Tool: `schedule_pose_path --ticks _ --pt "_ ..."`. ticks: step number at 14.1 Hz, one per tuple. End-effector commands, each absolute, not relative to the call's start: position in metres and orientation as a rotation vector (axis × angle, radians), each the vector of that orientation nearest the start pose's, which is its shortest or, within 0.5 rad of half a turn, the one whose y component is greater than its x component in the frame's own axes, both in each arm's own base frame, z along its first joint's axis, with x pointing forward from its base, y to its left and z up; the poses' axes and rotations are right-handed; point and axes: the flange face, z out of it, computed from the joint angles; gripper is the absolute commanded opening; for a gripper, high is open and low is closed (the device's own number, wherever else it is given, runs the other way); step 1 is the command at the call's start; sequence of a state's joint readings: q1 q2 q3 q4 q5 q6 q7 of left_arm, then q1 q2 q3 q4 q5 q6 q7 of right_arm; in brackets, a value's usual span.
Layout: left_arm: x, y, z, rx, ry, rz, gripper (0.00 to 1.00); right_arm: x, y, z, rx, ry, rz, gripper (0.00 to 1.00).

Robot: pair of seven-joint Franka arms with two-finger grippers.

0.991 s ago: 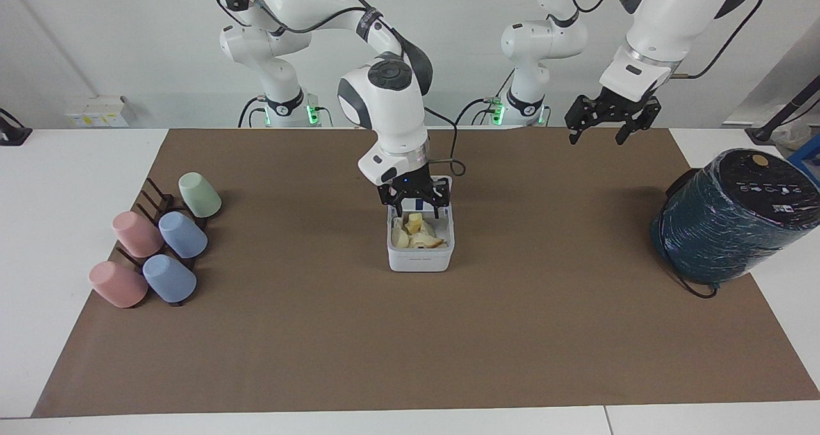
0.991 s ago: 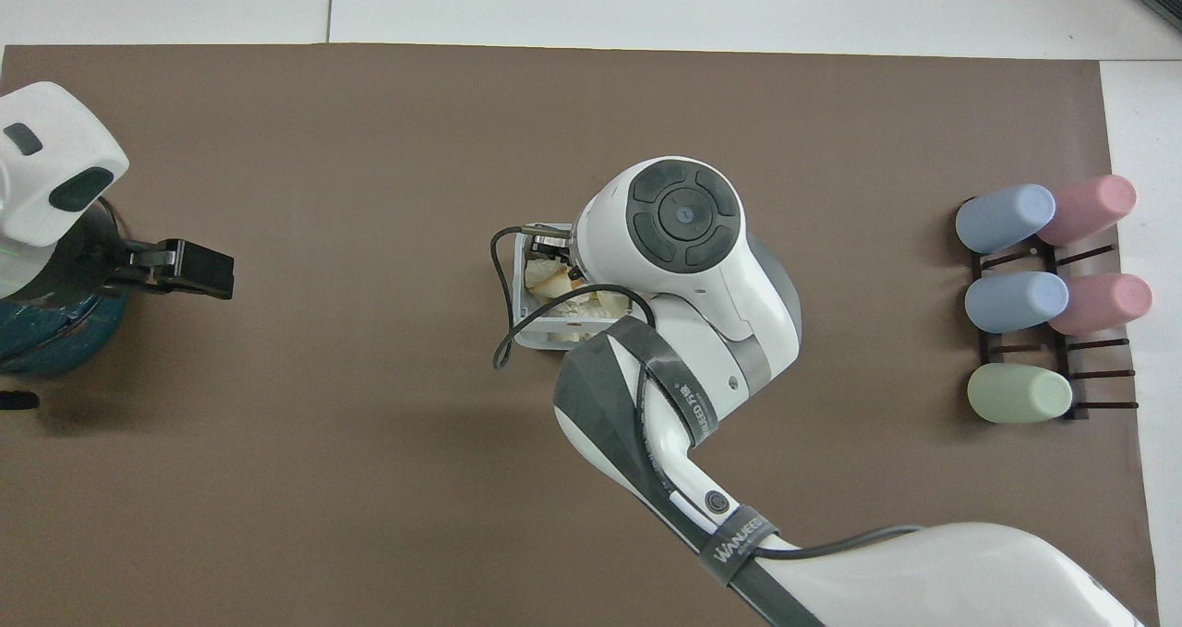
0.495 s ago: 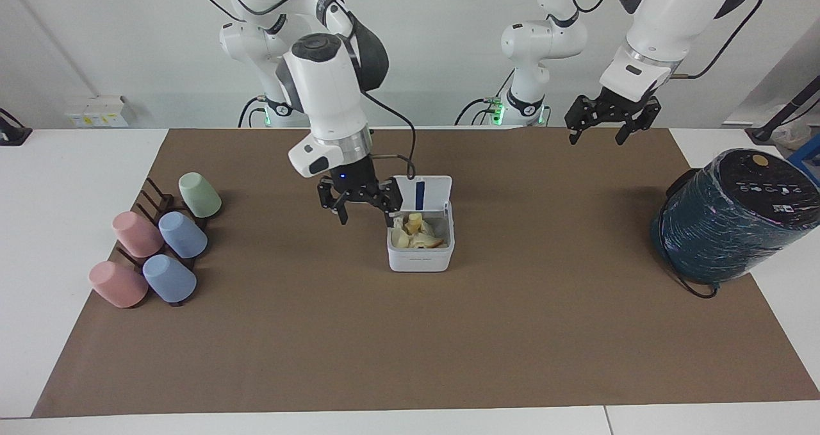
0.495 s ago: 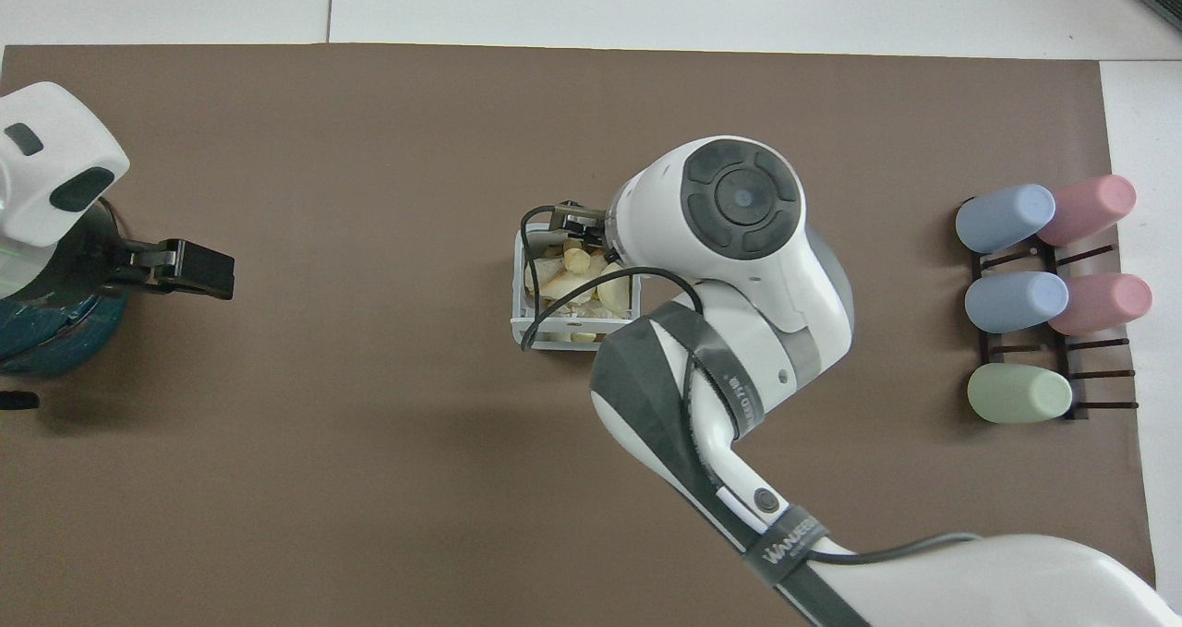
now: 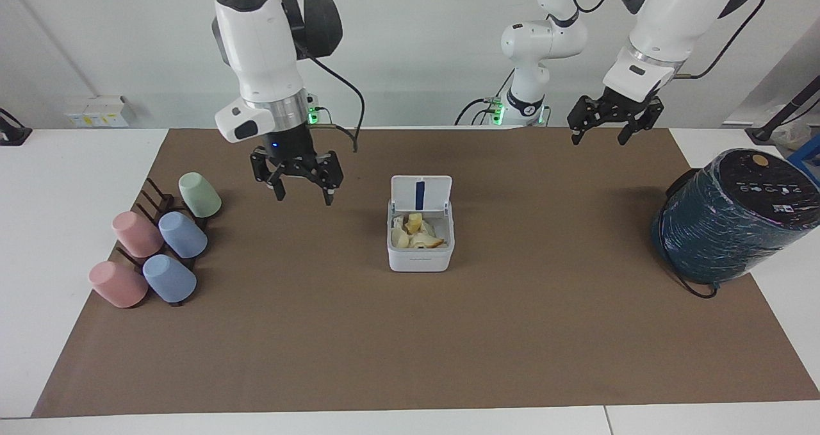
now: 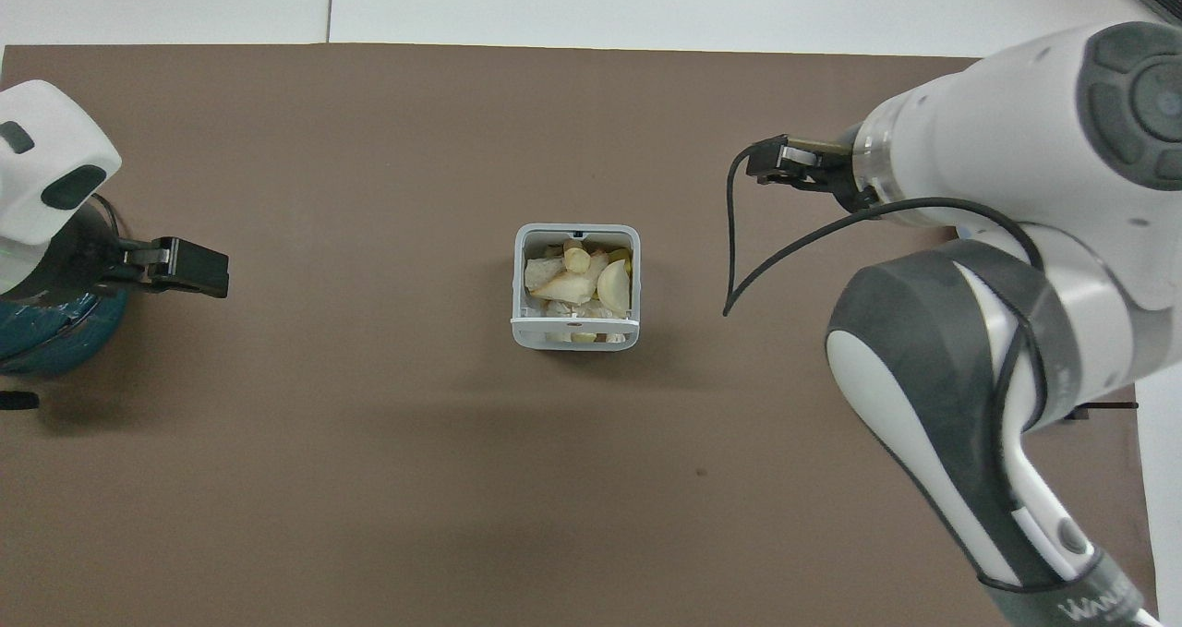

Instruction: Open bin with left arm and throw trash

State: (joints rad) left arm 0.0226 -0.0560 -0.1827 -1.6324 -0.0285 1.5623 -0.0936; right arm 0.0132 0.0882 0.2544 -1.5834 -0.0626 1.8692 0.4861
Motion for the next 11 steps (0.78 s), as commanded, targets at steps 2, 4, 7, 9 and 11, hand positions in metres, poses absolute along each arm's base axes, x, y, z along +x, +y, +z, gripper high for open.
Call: schedule_pose_path --ticks 2,4,7,9,11 --pt "0.52 -0.092 0.625 -3.155 0.105 0.003 1.0 0.563 0.112 0.62 -3.136 0.242 -0.225 1.0" --pt "0.52 -0.092 0.625 -3.155 0.112 0.003 1.0 0.557 0.084 0.627 -3.146 0.252 -0.164 1.0" --pt "0.52 -0.088 0.625 -3.155 0.102 0.005 1.0 0.551 0.043 0.633 -3.095 0.237 -0.088 1.0" --pt "0.52 -0.087 0.625 -3.155 0.1 0.005 1.0 0.549 0.032 0.633 -3.099 0.232 -0.066 1.0" --pt "0.52 -0.087 0.624 -3.155 0.1 0.01 1.0 0.546 0.027 0.63 -3.1 0.245 -0.016 1.0"
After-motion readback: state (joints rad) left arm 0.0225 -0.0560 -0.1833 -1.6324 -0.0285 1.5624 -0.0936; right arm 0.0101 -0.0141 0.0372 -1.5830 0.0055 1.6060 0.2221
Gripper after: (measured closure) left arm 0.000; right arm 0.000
